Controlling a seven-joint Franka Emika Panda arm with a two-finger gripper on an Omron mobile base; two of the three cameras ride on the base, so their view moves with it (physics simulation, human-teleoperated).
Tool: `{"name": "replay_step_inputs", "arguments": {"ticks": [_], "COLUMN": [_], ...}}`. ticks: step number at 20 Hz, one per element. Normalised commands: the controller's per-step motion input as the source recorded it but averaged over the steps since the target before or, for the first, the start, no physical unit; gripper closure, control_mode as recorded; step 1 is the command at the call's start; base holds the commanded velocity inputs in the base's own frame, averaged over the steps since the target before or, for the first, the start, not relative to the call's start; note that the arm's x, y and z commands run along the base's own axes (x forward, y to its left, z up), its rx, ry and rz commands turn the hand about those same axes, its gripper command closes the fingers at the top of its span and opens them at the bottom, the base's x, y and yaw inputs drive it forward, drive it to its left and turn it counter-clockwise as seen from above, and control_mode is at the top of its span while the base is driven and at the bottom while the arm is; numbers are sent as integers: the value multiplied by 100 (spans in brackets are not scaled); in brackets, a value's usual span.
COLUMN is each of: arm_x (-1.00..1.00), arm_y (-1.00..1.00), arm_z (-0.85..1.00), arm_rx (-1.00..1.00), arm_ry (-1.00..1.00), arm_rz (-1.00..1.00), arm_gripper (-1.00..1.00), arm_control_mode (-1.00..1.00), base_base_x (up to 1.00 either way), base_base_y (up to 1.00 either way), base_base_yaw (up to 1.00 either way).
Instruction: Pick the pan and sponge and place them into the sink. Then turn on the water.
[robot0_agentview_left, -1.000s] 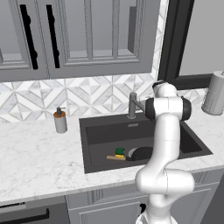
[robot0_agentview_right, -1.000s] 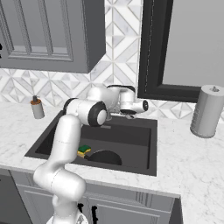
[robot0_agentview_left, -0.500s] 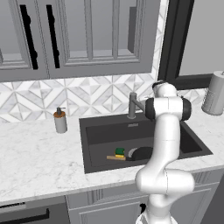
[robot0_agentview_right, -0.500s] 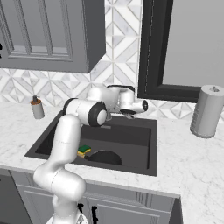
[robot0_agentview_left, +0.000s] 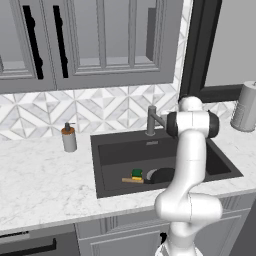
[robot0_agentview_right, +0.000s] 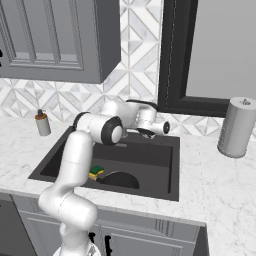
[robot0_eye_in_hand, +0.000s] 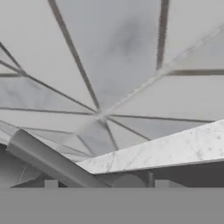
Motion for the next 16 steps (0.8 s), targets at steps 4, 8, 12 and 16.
{"name": "replay_step_inputs", "arguments": {"ticks": [4, 8, 12, 16], "arm_x": [4, 11, 5, 7], "arm_y": [-39, -49, -51, -44], "arm_z": [0, 0, 0, 0], "arm_rx": [33, 28, 21, 13], "arm_ry": [10, 27, 36, 41], "arm_rz": [-19, -10, -9, -2], "arm_gripper": [100, 100, 100, 100], "arm_control_mode": [-100, -100, -100, -100], "base_base_x": [0, 0, 0, 0], "base_base_y": [0, 0, 0, 0], "base_base_yaw": [0, 0, 0, 0]}}
